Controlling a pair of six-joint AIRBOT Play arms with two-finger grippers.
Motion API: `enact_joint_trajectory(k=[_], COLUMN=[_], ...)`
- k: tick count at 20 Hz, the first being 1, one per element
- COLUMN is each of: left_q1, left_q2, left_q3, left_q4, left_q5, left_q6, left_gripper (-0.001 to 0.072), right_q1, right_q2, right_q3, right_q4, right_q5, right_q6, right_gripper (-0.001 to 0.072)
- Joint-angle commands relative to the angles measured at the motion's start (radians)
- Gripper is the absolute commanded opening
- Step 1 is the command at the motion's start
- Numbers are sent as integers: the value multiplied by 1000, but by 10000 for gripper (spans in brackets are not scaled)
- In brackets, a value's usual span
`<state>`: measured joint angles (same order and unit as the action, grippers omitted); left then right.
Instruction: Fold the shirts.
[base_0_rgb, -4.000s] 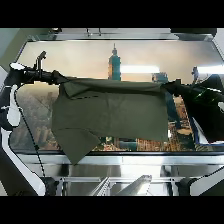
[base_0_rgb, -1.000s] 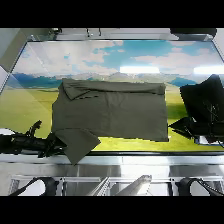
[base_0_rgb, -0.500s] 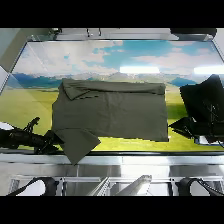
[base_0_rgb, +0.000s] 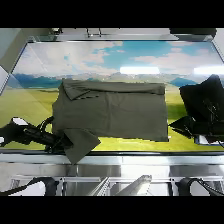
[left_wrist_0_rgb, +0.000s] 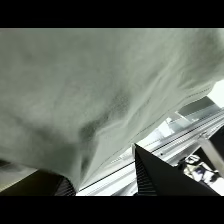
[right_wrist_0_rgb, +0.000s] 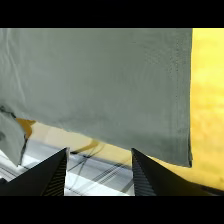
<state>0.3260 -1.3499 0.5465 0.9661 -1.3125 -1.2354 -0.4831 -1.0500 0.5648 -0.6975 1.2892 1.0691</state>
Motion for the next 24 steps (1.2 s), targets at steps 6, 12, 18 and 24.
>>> enact_joint_trajectory(k=[6,12,18,24], left_q1=[107,-6,51,132], left_q2=[167,105,214,280], left_q3=[10,11,10,11], left_q4=[52,53,63,55], left_q5=[214,241,194,171], left_q6=[21,32,42,83], left_gripper=[150,31,31,31], right_q1=[0,-1,-3,0], right_q2=[0,0,-5,-190], right_q3=[0,0,0,0], right_q4=[3,2,-146,-124], right_q5=[-66,-66,-99,-119], right_q6=[2,2,180,53], right_gripper=[433,434,432,433])
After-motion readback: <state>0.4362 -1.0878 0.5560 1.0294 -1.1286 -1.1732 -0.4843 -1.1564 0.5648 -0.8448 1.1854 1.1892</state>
